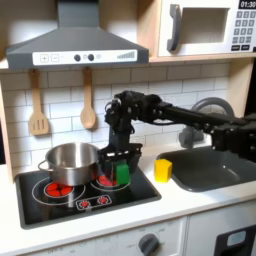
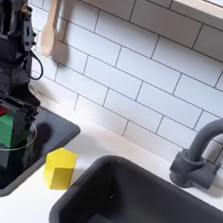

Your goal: Reach green block

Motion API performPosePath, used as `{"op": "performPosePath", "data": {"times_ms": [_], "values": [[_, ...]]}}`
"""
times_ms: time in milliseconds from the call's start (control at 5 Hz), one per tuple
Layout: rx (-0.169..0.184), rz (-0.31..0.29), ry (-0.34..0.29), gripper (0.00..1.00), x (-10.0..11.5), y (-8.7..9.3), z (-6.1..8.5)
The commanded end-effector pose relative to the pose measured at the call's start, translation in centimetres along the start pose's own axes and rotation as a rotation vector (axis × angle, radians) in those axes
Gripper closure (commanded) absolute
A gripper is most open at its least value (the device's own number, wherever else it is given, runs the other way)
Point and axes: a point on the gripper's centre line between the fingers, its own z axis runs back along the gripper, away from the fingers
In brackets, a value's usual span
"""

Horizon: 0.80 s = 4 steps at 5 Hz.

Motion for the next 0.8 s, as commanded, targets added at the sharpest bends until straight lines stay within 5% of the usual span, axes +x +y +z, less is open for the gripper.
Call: {"op": "performPosePath", "data": {"times_ms": [0, 600], "values": [[-0.020, -0.030, 0.016, 0.00, 0.3, -0.3, -1.2], [-0.035, -0.050, 0.034, 0.00, 0.9, -0.3, -2.6]]}}
